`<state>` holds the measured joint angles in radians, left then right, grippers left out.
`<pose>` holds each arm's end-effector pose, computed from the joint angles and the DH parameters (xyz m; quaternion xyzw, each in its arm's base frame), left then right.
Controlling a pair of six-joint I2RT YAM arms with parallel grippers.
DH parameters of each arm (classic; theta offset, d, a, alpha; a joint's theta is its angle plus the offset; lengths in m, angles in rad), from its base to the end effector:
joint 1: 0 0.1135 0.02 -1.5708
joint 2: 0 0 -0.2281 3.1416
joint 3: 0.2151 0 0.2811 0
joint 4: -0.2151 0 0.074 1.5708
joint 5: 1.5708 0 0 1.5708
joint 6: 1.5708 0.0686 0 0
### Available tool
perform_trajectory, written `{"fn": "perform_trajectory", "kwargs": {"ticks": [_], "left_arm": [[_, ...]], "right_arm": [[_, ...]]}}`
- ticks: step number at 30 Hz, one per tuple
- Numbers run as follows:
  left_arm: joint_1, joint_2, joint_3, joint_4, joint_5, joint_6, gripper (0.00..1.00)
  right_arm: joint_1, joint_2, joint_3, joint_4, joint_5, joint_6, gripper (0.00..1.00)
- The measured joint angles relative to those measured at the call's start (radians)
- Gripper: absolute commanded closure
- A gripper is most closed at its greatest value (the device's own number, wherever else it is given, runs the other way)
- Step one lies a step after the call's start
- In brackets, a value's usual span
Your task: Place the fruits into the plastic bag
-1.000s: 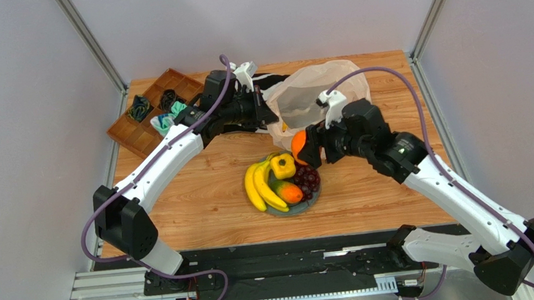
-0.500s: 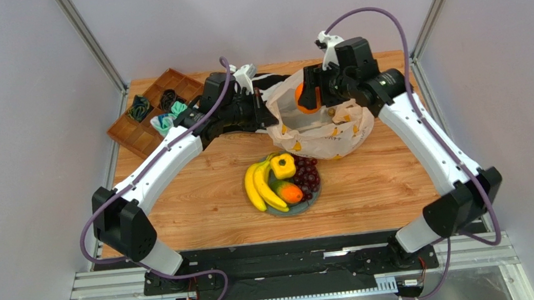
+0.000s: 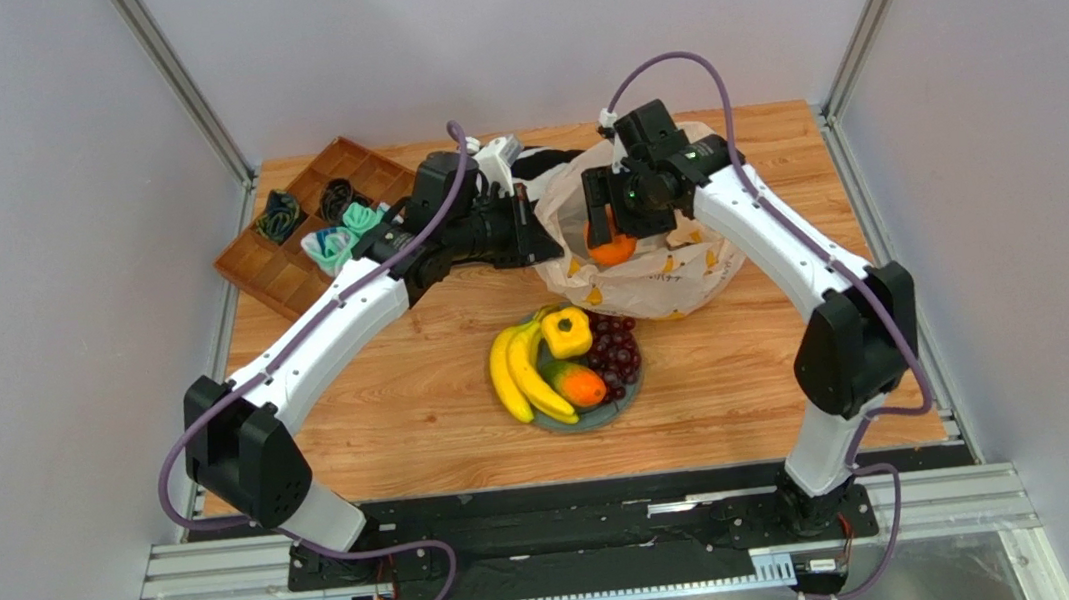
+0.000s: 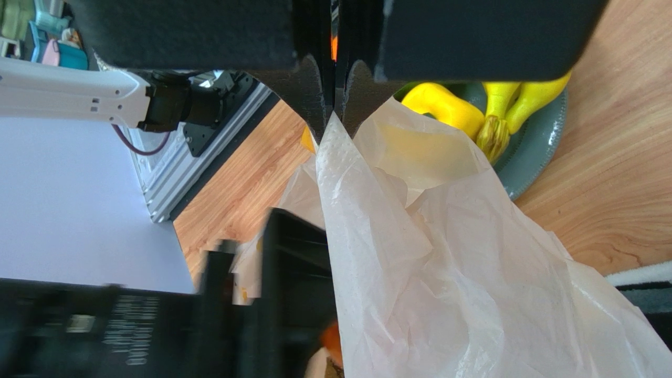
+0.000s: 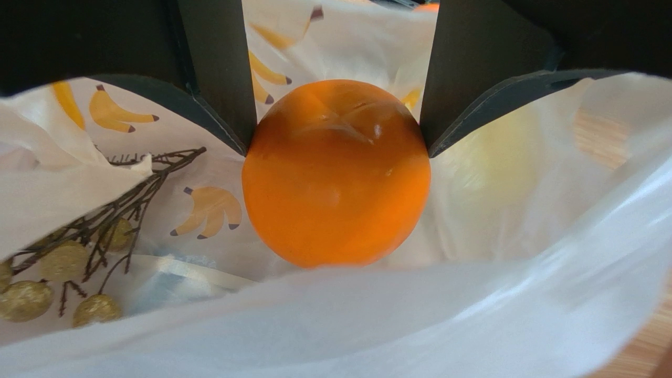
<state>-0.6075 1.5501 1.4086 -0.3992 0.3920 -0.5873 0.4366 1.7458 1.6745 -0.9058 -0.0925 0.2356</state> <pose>0.3245 -0.2575 0.2915 0.1046 0.8526 -0.4119 0.3041 0.3757 0.1823 0.2604 -0.1093 0.9491 0.1381 0.2613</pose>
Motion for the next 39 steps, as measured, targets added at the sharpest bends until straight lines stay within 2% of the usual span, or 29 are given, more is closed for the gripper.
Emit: {"fn": "perform_trajectory", "kwargs": {"ticks": [7, 16, 19, 23, 25, 34, 39], "left_arm": [[-0.001, 0.000, -0.002, 0.000, -0.004, -0.002, 1.00], [-0.001, -0.004, -0.003, -0.002, -0.024, -0.002, 1.00], [-0.001, -0.006, -0.003, -0.002, -0.029, -0.001, 1.00], [-0.001, -0.006, -0.003, -0.002, -0.029, -0.001, 1.00], [-0.001, -0.006, -0.003, -0.002, -0.028, -0.001, 1.00], [-0.001, -0.006, -0.003, -0.003, -0.028, 0.000, 1.00], [-0.001, -0.006, -0.003, -0.003, -0.028, 0.000, 1.00]], "right_arm": [[0.001, 0.126, -0.014, -0.006, 0.113, -0.002, 0.67], [-0.016, 0.153, -0.065, -0.001, 0.261, 0.000, 0.61], [-0.032, 0.154, -0.085, 0.002, 0.309, 0.002, 0.53], [-0.043, 0.165, -0.098, 0.007, 0.330, 0.003, 0.29], [-0.047, 0.166, -0.103, 0.007, 0.326, 0.003, 0.20], [-0.047, 0.166, -0.105, 0.031, 0.272, 0.007, 0.13], [-0.047, 0.159, -0.106, 0.037, 0.248, 0.007, 0.15]]}}
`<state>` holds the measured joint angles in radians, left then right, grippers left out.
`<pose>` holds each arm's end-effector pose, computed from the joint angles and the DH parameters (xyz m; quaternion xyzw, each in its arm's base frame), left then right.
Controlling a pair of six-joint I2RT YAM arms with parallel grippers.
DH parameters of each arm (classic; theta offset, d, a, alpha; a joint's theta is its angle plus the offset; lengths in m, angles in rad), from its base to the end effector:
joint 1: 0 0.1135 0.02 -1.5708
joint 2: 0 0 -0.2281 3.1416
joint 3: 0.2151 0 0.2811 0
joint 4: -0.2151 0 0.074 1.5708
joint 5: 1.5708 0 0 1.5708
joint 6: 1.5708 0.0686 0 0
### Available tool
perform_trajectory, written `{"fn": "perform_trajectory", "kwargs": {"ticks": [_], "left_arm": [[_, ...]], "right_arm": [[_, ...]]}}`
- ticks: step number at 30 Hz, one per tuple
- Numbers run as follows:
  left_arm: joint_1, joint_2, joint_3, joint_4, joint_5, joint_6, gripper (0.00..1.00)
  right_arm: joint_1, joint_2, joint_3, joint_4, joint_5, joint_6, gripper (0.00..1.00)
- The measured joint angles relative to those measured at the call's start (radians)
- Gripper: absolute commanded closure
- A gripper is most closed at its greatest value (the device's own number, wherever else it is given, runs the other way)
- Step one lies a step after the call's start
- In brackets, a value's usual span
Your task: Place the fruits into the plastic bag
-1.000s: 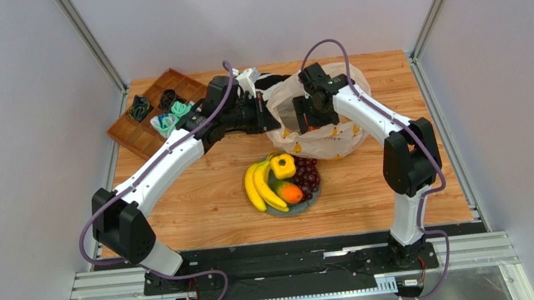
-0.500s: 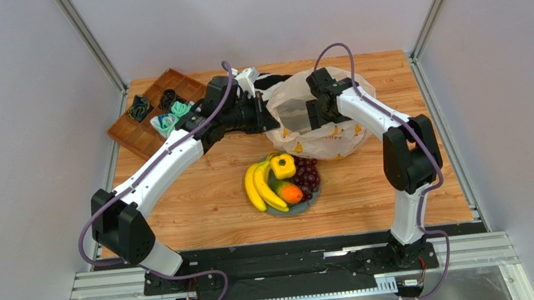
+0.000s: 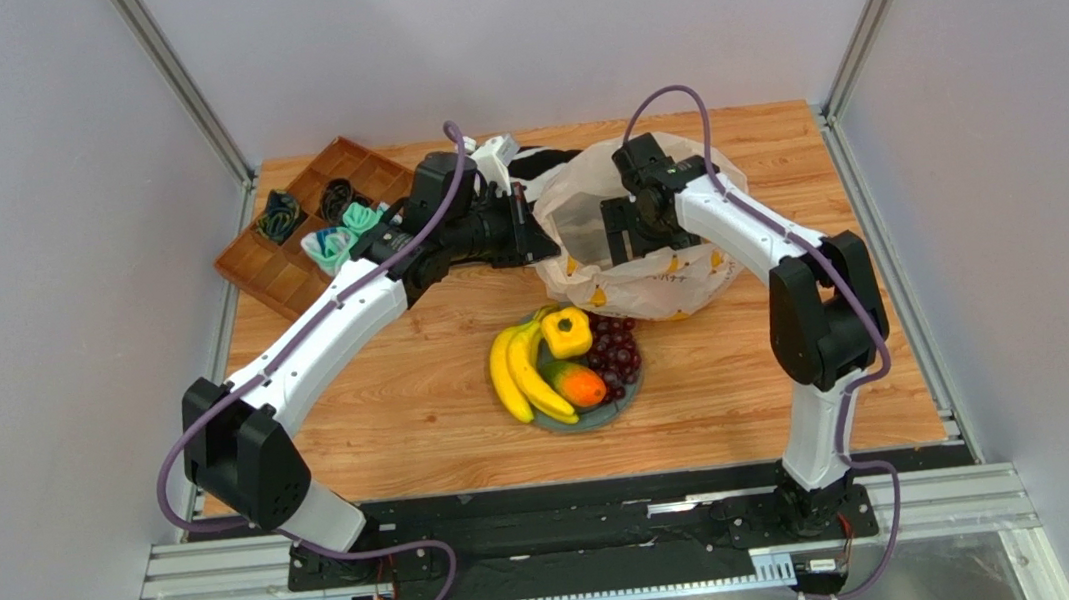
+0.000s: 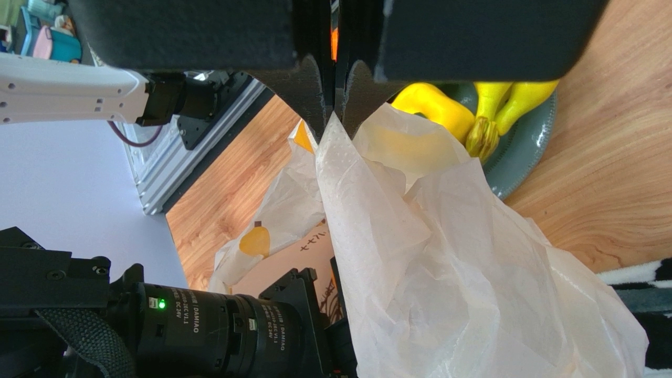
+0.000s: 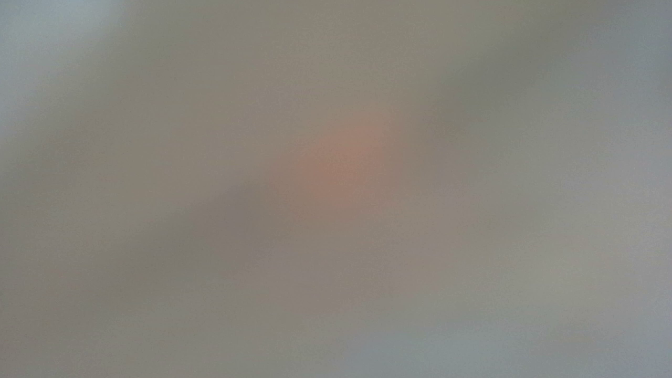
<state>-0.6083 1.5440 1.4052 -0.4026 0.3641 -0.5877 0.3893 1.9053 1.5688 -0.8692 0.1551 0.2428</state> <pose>0.3246 -0.2558 0.2918 0.0979 0.8551 -0.4028 0.3114 0.3968 0.1513 0.1625 -0.0577 0.9788 -0.0162 0.1957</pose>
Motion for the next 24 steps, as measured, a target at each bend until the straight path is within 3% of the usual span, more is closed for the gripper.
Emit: {"fn": "perform_trajectory", "kwargs": {"ticks": [5, 17, 24], "left_arm": [[0.000, 0.000, 0.000, 0.000, -0.001, 0.000, 1.00], [0.000, 0.000, -0.006, 0.002, -0.001, -0.001, 1.00], [0.000, 0.000, -0.006, 0.002, -0.004, -0.002, 1.00]], "right_arm": [[0.000, -0.084, -0.023, 0.019, -0.060, 0.000, 0.20], [0.006, -0.532, -0.182, 0.204, -0.308, 0.047, 0.23], [0.085, -0.700, -0.277, 0.255, -0.391, 0.094, 0.24]]}}
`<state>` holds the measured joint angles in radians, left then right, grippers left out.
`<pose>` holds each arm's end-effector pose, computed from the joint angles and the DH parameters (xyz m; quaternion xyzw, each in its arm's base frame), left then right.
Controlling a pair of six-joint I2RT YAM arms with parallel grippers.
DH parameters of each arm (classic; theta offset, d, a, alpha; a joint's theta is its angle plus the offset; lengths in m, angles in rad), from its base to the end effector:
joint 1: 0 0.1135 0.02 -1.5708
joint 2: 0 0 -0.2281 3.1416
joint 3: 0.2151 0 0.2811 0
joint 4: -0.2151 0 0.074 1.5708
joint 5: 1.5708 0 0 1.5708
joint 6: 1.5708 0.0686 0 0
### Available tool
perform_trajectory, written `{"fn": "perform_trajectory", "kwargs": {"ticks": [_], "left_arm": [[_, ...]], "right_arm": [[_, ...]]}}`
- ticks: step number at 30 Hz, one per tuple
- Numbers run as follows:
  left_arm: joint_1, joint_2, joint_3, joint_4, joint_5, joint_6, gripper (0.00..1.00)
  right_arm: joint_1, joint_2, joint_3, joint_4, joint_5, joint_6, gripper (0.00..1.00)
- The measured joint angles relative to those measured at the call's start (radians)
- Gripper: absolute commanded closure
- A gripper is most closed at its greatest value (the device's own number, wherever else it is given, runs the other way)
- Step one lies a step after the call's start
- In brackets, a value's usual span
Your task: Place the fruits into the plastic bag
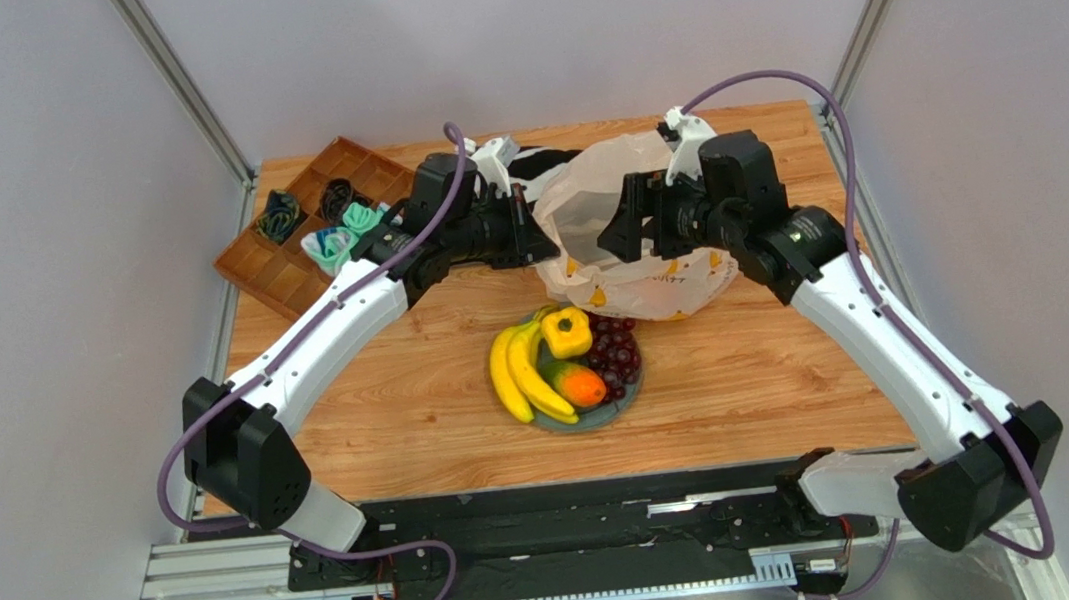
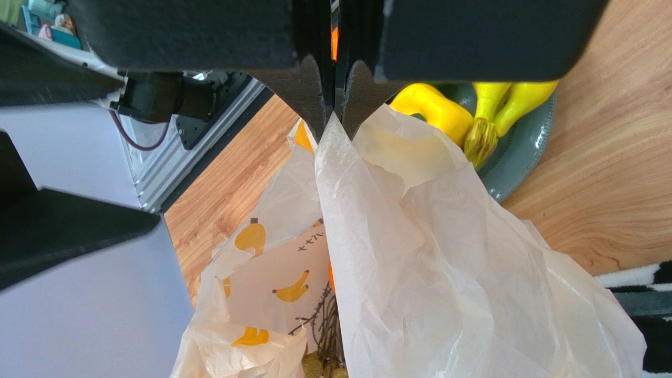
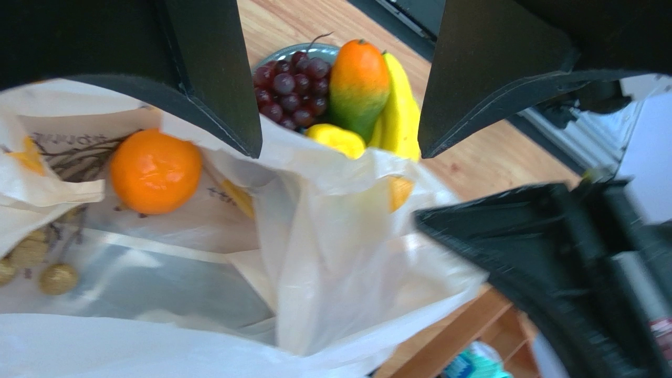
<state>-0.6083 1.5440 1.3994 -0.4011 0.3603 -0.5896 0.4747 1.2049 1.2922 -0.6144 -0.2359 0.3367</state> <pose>0.3246 -0.2555 0.2896 0.0959 0.8565 -0.4010 0.3104 0.2847 0.1643 0.3394 -0.1179 0.8548 0.2891 0.4146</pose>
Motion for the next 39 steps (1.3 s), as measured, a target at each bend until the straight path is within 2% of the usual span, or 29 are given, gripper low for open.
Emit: {"fn": "perform_trajectory", "kwargs": {"ticks": [9, 21, 29, 34, 39], "left_arm": [[0.004, 0.000, 0.000, 0.000, 0.000, -0.008, 1.00], [0.015, 0.000, -0.011, 0.002, 0.002, -0.015, 1.00], [0.019, 0.000, -0.012, 0.002, 0.005, -0.016, 1.00], [0.020, 0.000, -0.014, 0.002, 0.004, -0.018, 1.00], [0.020, 0.000, -0.014, 0.002, 0.005, -0.018, 1.00]], "right_arm": [[0.135, -0.102, -0.093, 0.012, 0.007, 0.008, 0.27], [0.363, 0.019, -0.168, -0.004, 0.132, -0.015, 0.29], [0.389, 0.124, -0.167, -0.069, 0.220, -0.021, 0.29], [0.404, 0.160, -0.167, -0.081, 0.235, -0.039, 0.27], [0.439, 0.192, -0.168, -0.084, 0.228, -0.057, 0.28]]}}
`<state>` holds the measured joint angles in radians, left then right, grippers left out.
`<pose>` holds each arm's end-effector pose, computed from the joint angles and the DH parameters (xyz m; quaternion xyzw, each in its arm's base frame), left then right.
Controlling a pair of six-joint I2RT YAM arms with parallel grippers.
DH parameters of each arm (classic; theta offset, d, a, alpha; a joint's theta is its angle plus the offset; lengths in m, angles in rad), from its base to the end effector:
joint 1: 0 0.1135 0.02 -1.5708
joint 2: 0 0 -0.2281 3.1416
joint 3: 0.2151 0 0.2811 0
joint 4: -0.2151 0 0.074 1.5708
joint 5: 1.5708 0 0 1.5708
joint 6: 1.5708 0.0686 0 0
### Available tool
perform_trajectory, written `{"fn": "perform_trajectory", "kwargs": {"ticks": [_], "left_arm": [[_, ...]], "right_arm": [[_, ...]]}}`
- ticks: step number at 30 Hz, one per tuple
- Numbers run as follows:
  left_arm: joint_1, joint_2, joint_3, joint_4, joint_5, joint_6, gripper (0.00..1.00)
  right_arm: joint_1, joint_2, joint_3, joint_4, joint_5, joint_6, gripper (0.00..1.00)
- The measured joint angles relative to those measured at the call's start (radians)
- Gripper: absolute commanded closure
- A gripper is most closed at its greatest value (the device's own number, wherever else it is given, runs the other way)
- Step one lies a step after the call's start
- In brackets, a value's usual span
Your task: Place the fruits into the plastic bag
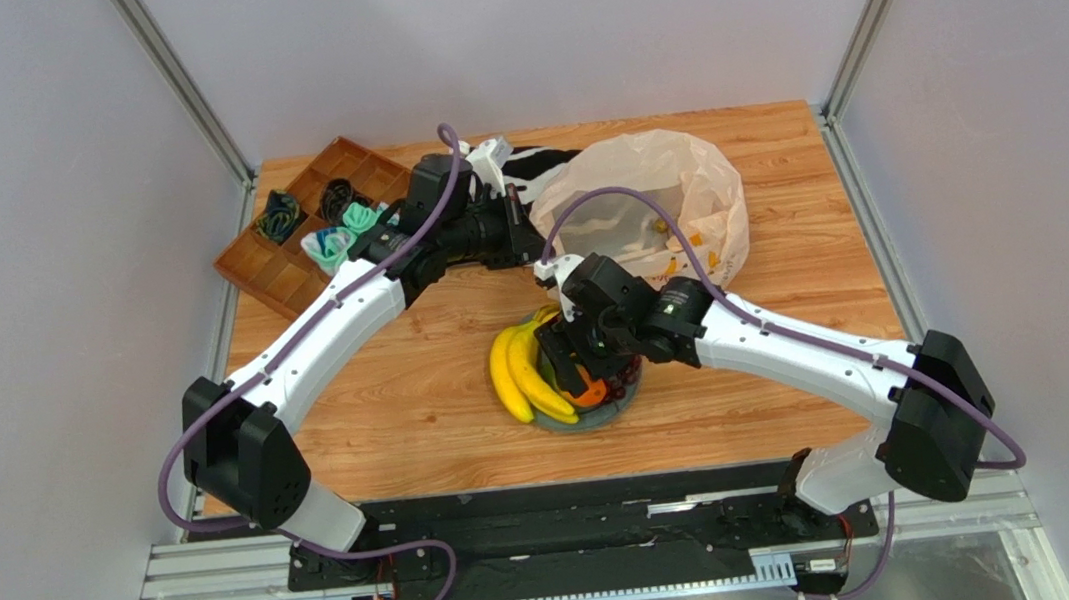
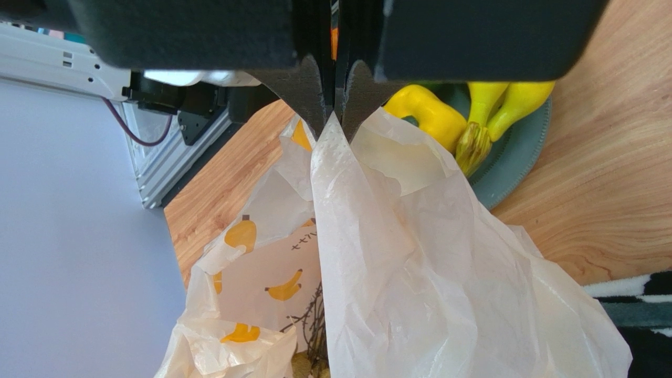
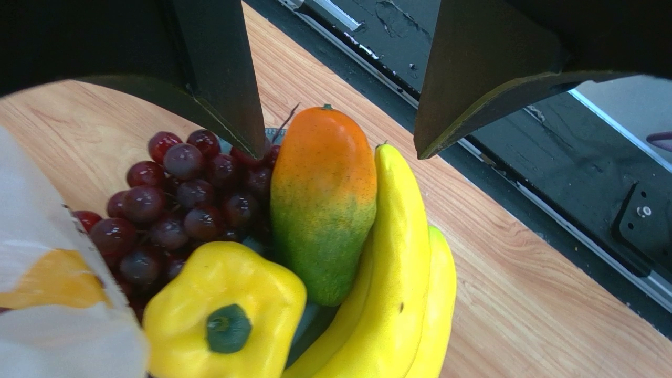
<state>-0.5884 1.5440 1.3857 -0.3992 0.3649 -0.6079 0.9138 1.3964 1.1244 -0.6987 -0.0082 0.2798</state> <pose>0.3289 -0.2489 0.2844 0.0797 0.8607 -0.3998 0.3050 0.2082 0.2708 0.2045 -0.2989 0.9073 0.1693 0.2423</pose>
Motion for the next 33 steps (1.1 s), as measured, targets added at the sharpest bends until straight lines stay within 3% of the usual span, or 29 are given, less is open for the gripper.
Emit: {"fn": "perform_trajectory", "kwargs": {"ticks": [18, 25, 33], "left_arm": [[0.002, 0.000, -0.005, 0.000, 0.000, 0.000, 1.00], [0.002, 0.000, -0.005, 0.000, 0.000, 0.000, 1.00], [0.002, -0.018, -0.014, -0.001, -0.001, -0.001, 1.00]], "right_arm": [[0.024, 0.051, -0.061, 0.008, -0.001, -0.030, 0.35], [0.028, 0.071, -0.064, 0.019, 0.000, -0.047, 0.54], [0.030, 0.072, -0.064, 0.019, 0.000, -0.053, 0.67]]}}
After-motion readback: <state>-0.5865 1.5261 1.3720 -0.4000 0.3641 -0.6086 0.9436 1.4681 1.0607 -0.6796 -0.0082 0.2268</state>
